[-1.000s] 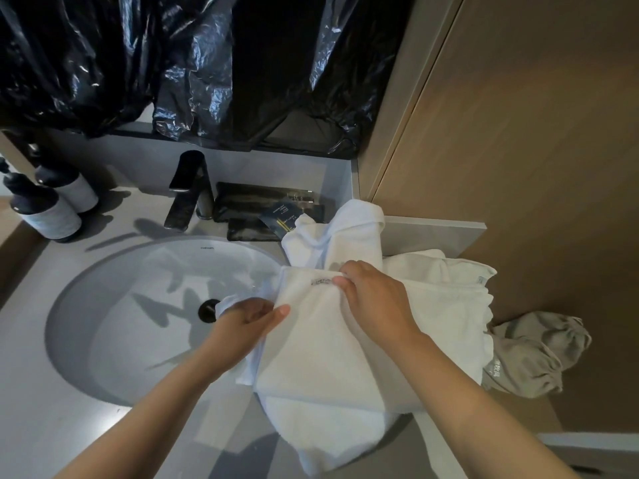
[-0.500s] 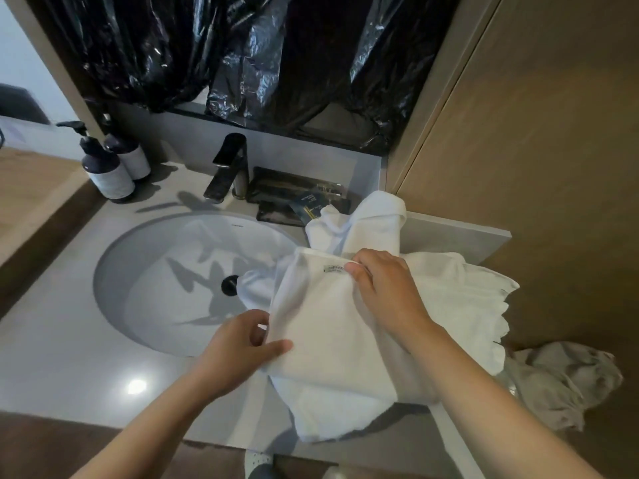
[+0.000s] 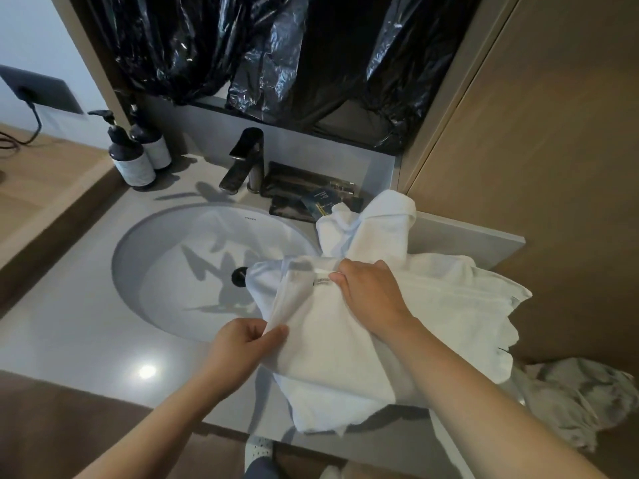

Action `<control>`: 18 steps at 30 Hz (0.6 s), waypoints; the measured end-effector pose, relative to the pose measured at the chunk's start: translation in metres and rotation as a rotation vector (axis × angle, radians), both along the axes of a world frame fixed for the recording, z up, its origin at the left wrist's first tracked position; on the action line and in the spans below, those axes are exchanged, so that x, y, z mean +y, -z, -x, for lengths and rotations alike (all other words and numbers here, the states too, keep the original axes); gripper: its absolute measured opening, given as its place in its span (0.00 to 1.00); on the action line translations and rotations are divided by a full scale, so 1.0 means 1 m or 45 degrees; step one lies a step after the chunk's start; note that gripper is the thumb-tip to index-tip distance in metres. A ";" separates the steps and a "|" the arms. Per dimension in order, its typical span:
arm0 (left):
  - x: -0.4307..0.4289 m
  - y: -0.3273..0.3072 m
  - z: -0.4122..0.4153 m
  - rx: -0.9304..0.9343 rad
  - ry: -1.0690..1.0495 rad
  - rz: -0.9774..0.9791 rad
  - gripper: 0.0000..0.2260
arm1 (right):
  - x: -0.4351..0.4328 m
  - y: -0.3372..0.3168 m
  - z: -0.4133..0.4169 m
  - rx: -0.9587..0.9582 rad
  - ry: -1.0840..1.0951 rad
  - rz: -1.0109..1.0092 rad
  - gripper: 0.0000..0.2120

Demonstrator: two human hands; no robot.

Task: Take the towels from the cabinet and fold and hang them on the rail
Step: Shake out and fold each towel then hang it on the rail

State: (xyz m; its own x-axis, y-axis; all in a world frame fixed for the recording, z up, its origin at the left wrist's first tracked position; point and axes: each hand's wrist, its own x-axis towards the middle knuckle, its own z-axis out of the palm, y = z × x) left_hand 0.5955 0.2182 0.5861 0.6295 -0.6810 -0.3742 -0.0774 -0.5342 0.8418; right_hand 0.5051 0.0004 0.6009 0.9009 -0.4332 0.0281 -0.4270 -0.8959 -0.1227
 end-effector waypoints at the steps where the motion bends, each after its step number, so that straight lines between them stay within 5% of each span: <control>1: -0.001 0.006 0.001 -0.042 -0.017 -0.034 0.24 | 0.000 0.002 -0.001 0.001 0.000 0.032 0.15; 8: -0.009 0.022 0.007 -0.333 -0.069 -0.127 0.19 | -0.004 0.001 0.001 -0.229 0.029 0.026 0.15; 18: -0.016 0.034 -0.005 -0.183 -0.012 -0.242 0.24 | -0.010 0.013 -0.008 0.077 0.023 0.111 0.17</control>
State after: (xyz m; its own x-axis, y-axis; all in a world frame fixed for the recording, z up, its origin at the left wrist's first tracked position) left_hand 0.6006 0.2018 0.5523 0.6915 -0.6008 -0.4010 -0.1836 -0.6831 0.7069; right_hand 0.5136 -0.0100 0.5877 0.8943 -0.4474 0.0123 -0.4471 -0.8943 -0.0181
